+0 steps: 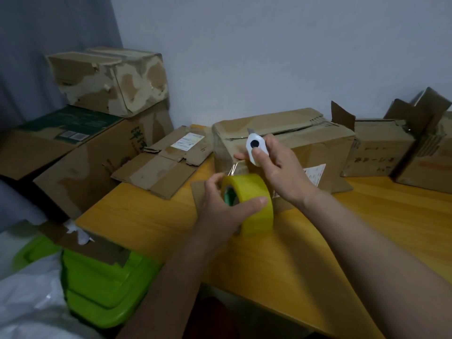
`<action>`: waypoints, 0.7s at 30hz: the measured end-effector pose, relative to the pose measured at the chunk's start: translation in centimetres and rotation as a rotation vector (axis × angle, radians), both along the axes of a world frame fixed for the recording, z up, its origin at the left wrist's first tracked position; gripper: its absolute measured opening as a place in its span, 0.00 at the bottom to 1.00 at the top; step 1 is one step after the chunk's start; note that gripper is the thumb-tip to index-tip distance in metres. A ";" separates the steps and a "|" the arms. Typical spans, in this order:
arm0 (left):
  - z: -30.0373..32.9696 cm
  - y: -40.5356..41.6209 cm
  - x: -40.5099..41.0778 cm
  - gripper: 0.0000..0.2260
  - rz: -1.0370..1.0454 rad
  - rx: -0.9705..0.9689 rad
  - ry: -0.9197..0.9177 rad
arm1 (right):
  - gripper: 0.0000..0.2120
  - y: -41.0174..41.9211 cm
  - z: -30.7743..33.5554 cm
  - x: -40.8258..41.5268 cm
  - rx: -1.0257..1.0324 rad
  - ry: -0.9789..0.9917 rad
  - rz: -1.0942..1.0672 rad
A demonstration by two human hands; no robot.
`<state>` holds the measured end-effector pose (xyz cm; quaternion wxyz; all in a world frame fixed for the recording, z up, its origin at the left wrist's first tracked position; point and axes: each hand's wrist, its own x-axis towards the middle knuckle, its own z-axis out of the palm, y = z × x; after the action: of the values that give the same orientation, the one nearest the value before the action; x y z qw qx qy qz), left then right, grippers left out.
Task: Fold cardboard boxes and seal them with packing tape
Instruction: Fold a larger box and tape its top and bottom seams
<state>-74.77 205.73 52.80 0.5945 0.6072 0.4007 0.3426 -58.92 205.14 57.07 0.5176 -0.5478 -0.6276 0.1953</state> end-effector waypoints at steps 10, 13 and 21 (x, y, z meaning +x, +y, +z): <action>-0.4 1.2 -0.8 0.35 -0.101 -0.266 0.093 | 0.06 0.0 0.2 -0.3 -0.015 -0.069 -0.048; -1.5 0.7 -0.6 0.46 -0.099 -0.304 0.100 | 0.06 -0.1 0.3 -0.3 -0.031 -0.079 -0.071; -2.3 0.6 1.0 0.34 -0.046 -0.085 0.073 | 0.07 -0.2 0.1 -0.2 -0.036 -0.041 -0.063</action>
<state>-73.75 206.37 50.46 0.6123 0.6027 0.4223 0.2891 -59.08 204.95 57.17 0.5005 -0.5804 -0.6170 0.1787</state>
